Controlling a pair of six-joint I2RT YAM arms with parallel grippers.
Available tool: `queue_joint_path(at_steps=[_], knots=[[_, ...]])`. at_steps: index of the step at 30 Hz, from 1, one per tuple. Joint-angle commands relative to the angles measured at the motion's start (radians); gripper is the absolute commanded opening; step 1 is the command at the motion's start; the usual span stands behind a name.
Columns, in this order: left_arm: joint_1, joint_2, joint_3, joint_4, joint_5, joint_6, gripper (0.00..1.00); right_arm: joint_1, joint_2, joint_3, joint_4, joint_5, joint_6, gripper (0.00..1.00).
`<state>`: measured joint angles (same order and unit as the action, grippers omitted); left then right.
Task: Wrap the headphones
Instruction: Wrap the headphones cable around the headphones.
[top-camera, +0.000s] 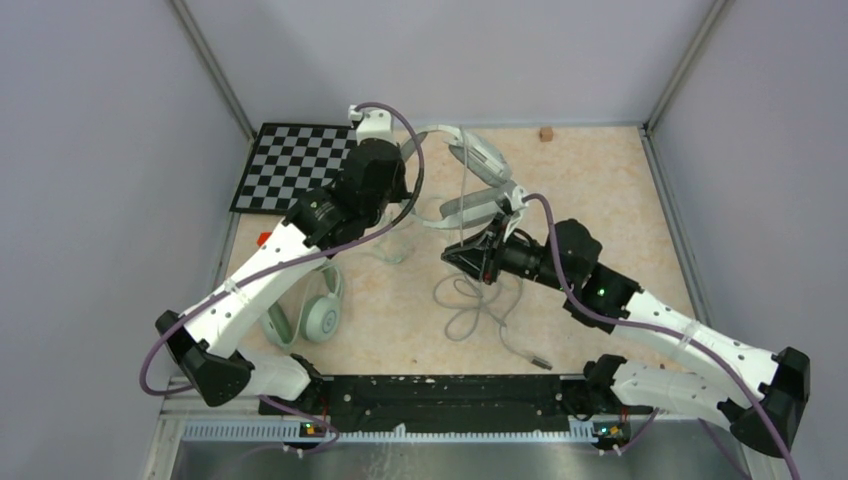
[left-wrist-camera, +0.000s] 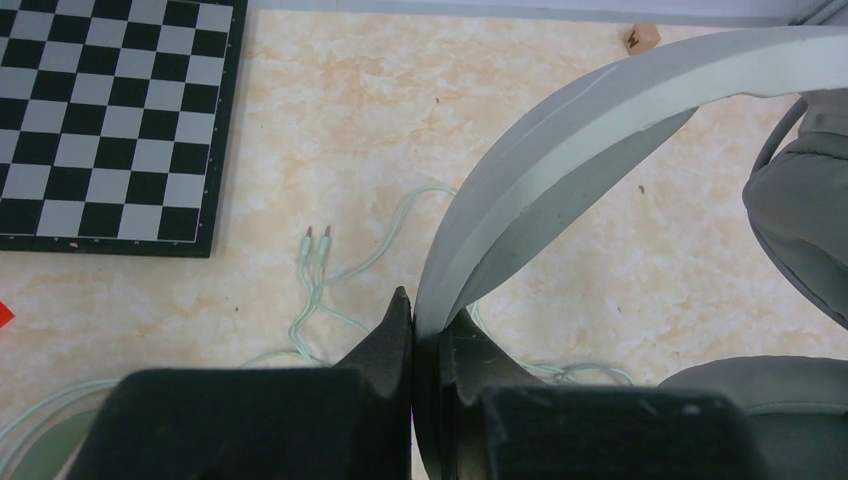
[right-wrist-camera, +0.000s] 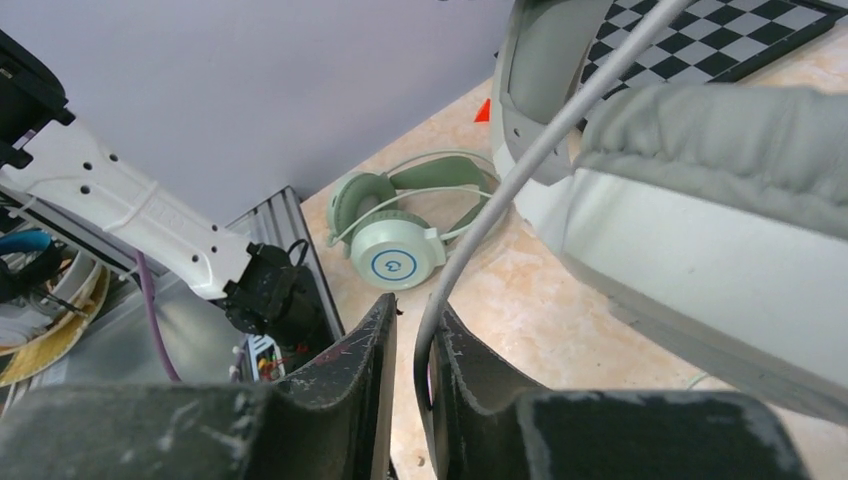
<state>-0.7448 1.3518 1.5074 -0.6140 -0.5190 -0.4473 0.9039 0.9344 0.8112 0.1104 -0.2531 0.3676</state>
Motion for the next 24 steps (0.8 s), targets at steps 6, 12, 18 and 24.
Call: queue_joint_path(at_steps=[6,12,18,24], knots=[[0.005,-0.090,-0.098,0.344,-0.013,-0.020,0.00,0.048,0.012,0.017,0.107,-0.002,-0.008,0.00],[0.005,-0.069,-0.156,0.411,-0.025,0.001,0.00,0.063,0.062,0.041,0.142,-0.016,0.023,0.00],[0.005,-0.065,-0.167,0.430,-0.060,0.010,0.00,0.080,0.085,0.019,0.152,0.001,0.021,0.00],[0.033,-0.054,-0.152,0.390,-0.049,-0.047,0.00,0.095,0.095,0.006,0.116,0.032,0.006,0.00]])
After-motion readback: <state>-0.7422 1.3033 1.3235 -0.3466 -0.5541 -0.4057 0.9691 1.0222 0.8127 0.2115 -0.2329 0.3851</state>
